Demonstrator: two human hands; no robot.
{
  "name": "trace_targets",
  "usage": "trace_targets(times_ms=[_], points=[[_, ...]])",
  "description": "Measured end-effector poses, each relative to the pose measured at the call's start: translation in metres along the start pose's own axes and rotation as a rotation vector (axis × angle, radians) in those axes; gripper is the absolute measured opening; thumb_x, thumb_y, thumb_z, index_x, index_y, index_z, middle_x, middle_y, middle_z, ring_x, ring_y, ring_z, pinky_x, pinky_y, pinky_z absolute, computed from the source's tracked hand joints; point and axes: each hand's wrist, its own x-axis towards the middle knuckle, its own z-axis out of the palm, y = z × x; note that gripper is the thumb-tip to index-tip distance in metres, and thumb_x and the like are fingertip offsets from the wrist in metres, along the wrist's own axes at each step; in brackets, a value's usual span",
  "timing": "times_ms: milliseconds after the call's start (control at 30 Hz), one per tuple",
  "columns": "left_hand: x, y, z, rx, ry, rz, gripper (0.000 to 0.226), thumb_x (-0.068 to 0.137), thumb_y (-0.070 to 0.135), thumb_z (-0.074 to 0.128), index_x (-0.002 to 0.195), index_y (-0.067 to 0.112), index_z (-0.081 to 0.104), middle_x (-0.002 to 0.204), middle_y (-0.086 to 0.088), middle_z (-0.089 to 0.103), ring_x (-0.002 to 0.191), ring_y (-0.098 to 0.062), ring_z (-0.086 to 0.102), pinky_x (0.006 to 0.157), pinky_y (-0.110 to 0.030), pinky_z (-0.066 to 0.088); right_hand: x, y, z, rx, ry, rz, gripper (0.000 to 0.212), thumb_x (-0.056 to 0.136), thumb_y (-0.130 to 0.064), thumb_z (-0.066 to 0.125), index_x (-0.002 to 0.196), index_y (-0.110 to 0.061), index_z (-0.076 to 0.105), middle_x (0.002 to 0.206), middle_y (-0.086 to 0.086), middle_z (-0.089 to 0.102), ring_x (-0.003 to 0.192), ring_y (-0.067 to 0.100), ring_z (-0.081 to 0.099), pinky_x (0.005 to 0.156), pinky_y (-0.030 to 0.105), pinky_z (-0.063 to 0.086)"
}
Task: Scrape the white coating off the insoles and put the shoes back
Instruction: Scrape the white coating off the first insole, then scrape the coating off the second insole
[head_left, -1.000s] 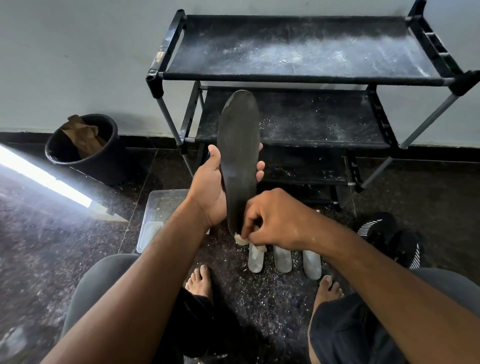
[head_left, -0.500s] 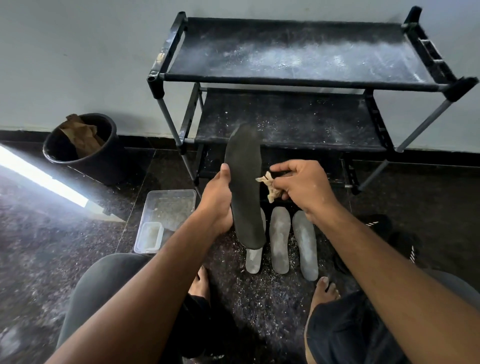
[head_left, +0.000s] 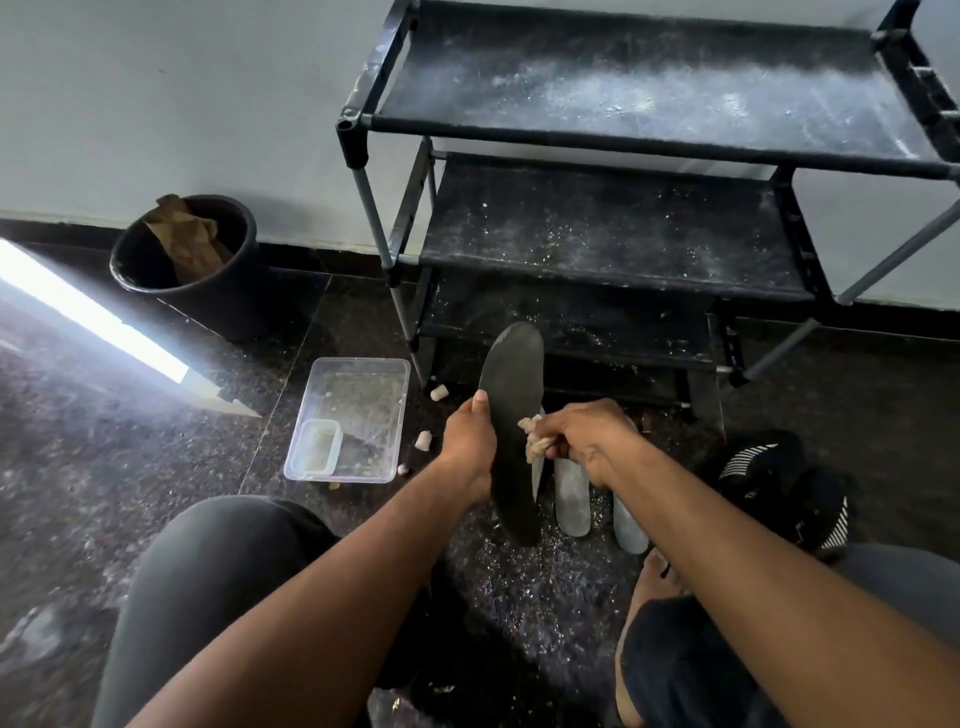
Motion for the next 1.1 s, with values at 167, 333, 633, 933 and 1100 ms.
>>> trace_targets(times_ms=[167,333,633,933,1100], points=[[0.036,-0.059,-0.037,0.369,0.209,-0.021,0.043,0.112,0.032,0.04,0.119,0.0,0.069,0.113,-0.017,0.07,0.111,-0.034,0.064,0.101,-0.04,0.049,0.056,0.052,0.023,-0.02,0.051,0.197,0.012,0.08,0.012,0.066,0.07,0.005,0.067,0.071,0.017,0.067,0.052,0.018,0.062,0.039,0.019,0.046],[0.089,-0.075,-0.054,0.496,0.212,-0.099,0.046,0.11,0.035,0.043,0.123,0.001,0.07,0.118,-0.017,0.07,0.119,-0.037,0.063,0.097,-0.037,0.048,0.124,0.081,0.053,-0.04,0.038,0.333,0.021,0.086,0.011,0.057,0.067,0.004,0.063,0.053,0.014,0.063,0.047,0.013,0.052,0.05,0.021,0.043],[0.181,-0.094,-0.045,0.411,0.174,-0.18,0.053,0.111,0.044,0.039,0.118,0.002,0.069,0.116,-0.018,0.069,0.111,-0.035,0.065,0.095,-0.039,0.05,0.242,0.112,0.079,-0.132,0.125,0.389,0.007,0.074,0.007,0.07,0.081,0.007,0.069,0.07,0.017,0.071,0.053,0.022,0.063,0.073,0.035,0.061],[0.218,-0.107,-0.041,0.22,0.13,-0.257,0.056,0.11,0.047,0.038,0.111,-0.001,0.067,0.096,-0.013,0.071,0.087,-0.028,0.067,0.078,-0.036,0.055,0.272,0.131,0.098,-0.316,0.371,0.307,0.029,0.088,-0.022,0.069,0.111,-0.004,0.069,0.107,0.009,0.072,0.096,0.023,0.071,0.074,0.027,0.057],[0.23,-0.117,-0.043,0.262,0.137,-0.215,0.053,0.108,0.048,0.042,0.097,0.004,0.069,0.092,-0.017,0.072,0.087,-0.032,0.067,0.095,-0.049,0.057,0.275,0.141,0.096,-0.231,0.258,0.282,0.033,0.096,-0.015,0.055,0.125,-0.001,0.06,0.122,0.015,0.065,0.11,0.028,0.065,0.053,0.017,0.051]])
